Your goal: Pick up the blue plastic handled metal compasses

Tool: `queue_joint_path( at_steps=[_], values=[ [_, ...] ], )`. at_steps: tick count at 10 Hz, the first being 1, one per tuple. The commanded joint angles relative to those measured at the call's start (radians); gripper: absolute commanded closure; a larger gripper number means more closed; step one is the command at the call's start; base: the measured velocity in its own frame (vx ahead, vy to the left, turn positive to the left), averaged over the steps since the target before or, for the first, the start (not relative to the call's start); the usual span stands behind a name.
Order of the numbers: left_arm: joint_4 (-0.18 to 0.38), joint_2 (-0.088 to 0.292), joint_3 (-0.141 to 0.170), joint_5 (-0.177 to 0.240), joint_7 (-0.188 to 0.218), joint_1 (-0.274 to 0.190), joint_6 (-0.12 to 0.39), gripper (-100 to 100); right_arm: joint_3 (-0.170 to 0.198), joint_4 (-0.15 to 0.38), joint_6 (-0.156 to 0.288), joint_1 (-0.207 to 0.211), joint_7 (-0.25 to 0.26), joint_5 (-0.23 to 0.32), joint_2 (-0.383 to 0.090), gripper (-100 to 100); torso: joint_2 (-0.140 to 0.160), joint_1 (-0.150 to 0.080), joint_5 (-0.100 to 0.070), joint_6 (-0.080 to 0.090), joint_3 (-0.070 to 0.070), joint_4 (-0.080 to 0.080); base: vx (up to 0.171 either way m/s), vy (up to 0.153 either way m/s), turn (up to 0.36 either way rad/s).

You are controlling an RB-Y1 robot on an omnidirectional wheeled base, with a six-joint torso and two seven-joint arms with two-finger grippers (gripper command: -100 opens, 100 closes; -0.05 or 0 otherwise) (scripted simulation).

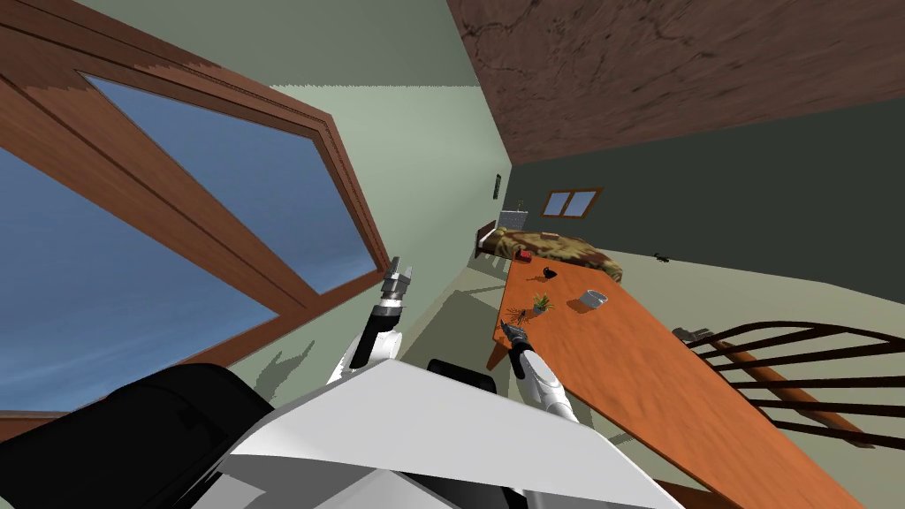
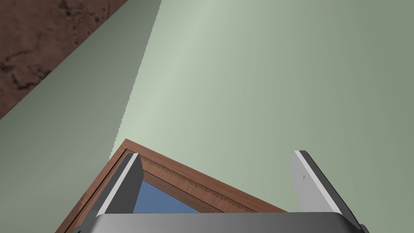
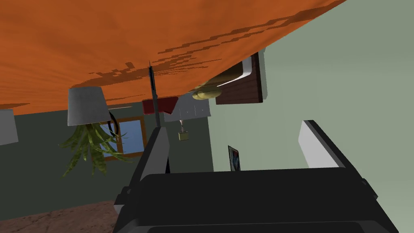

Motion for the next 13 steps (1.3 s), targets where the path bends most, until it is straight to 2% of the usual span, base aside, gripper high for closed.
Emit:
queue_joint_path(
  at_steps=[1,2,3,4,5,8,9,10,11,12,13],
  values=[
    [0.000,0.000,0.000,0.000,0.000,0.000,0.000,0,0.007,0.050,0.047,-0.024,-0.022,0.050,-0.001,-100,0.000,0.000,0.000,0.000,0.000,0.000,-0.002,0.002,0.093],
    [0.000,0.000,0.000,0.000,0.000,0.000,0.000,0,0.007,0.055,0.047,-0.024,-0.022,0.048,-0.001,-100,0.000,0.000,0.000,0.000,0.000,0.000,-0.003,-0.001,0.055],
    [0.000,0.000,0.000,0.000,0.000,0.000,0.000,0,0.007,0.055,0.047,-0.024,-0.022,0.075,-0.001,-100,0.000,0.000,0.000,0.000,0.000,0.000,0.000,0.000,0.000],
    [0.000,0.000,0.000,0.000,0.000,0.000,0.000,0,0.015,0.102,0.094,-0.048,-0.043,0.112,-0.002,-100,0.000,0.000,0.000,0.000,0.000,0.000,-0.003,0.000,0.078],
    [0.000,0.000,0.000,0.000,0.000,0.000,0.000,0,0.022,0.136,0.120,-0.071,-0.064,0.158,-0.004,-100,0.000,0.000,0.000,0.000,0.000,0.000,-0.004,-0.003,0.136],
    [0.000,0.000,0.000,0.000,0.000,0.000,0.000,0,0.030,0.208,0.187,-0.093,-0.084,0.241,-0.006,-100,0.000,0.000,0.000,0.000,0.000,0.000,0.000,-0.006,0.039],
    [0.000,0.000,0.000,0.000,0.000,0.000,0.000,0,0.037,0.255,0.229,-0.114,-0.104,0.289,-0.008,-100,0.000,0.000,0.000,0.000,0.000,0.000,0.002,-0.005,0.073],
    [0.000,0.000,0.000,0.000,0.000,0.000,0.000,0,0.037,0.255,0.232,-0.114,-0.104,0.290,-0.008,-100,0.000,0.000,0.000,0.000,0.000,0.000,0.002,-0.006,0.024],
    [0.000,0.000,0.000,0.000,0.000,0.000,0.000,0,0.044,0.289,0.271,-0.134,-0.123,0.326,-0.009,-100,0.000,0.000,0.000,0.000,0.000,0.000,0.001,-0.006,0.037],
    [0.000,0.000,0.000,0.000,0.000,0.000,0.000,0,0.044,0.299,0.276,-0.134,-0.123,0.337,-0.009,-100,0.000,0.000,0.000,0.000,0.000,0.000,0.003,-0.005,0.035],
    [0.000,0.000,0.000,0.000,0.000,0.000,0.000,0,0.050,0.341,0.318,-0.154,-0.141,0.378,-0.011,-100,0.000,0.000,0.000,0.000,0.000,0.000,0.004,-0.007,0.053]
  ],
)
